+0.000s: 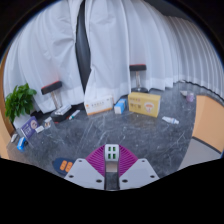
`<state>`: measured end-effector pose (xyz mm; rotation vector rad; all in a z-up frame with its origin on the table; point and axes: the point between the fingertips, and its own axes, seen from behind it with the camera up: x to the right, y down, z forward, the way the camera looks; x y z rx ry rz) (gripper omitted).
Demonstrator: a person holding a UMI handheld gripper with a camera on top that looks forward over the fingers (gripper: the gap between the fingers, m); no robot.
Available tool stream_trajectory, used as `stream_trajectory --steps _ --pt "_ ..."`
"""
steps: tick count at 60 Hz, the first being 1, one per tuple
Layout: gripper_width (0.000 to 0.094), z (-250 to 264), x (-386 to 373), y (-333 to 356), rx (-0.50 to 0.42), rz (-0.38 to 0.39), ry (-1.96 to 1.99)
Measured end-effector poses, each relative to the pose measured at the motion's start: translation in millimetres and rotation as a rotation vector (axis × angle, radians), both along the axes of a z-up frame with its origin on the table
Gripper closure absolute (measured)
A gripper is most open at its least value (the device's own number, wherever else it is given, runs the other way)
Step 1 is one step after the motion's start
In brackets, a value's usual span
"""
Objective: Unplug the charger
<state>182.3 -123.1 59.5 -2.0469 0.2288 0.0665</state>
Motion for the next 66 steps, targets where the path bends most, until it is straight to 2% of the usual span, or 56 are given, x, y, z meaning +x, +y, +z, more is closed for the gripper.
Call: stream_trajectory --steps 7,13,18,25,28,41,53,66 --pt "0.0750 -47.0 8.1 -4.5 -0.073 0.043 0.022" --pt "0.0679 -53.7 21.5 -5.8 -0.067 0.051 0.000" --pt "0.0486 -58.4 40.5 -4.8 -0.093 0.044 -0.038" --pt "0.0145 -53.4 62.4 -4.4 -0.103 0.033 -0.093" --pt "0.0068 -43.9 69.0 -6.1 -0.097 0.028 -0.128" --pt "0.0087 33.2 59.2 -38.9 -0.021 0.017 -0.209" --pt "0.0082 94.8 19.9 -119.3 0.014 -0.029 -0.217" --pt "0.0081 116.3 -30.4 -224.2 0.003 -0.062 -0.226"
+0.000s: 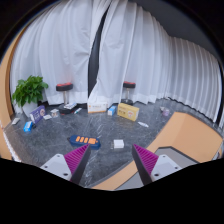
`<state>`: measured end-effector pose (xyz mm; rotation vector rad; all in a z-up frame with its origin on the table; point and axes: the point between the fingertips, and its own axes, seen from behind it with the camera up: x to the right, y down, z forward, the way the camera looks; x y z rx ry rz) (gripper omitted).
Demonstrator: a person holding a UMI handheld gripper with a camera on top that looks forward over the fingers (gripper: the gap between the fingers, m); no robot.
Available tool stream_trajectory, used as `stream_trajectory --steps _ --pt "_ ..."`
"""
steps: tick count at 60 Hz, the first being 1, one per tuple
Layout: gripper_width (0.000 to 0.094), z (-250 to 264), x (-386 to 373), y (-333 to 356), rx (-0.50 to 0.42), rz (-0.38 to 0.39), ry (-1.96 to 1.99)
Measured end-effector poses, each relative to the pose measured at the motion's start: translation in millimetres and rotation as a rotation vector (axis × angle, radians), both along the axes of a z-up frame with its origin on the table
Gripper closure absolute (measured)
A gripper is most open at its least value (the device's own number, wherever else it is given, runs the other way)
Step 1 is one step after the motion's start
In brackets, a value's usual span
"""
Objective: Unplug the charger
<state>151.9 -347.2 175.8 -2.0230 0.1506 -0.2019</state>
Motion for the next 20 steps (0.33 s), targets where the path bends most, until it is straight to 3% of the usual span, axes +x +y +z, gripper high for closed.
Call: stream_trajectory --steps 20 --pt "0.0079 2.6 -24.3 -76.2 -0.025 -0.031 -0.009"
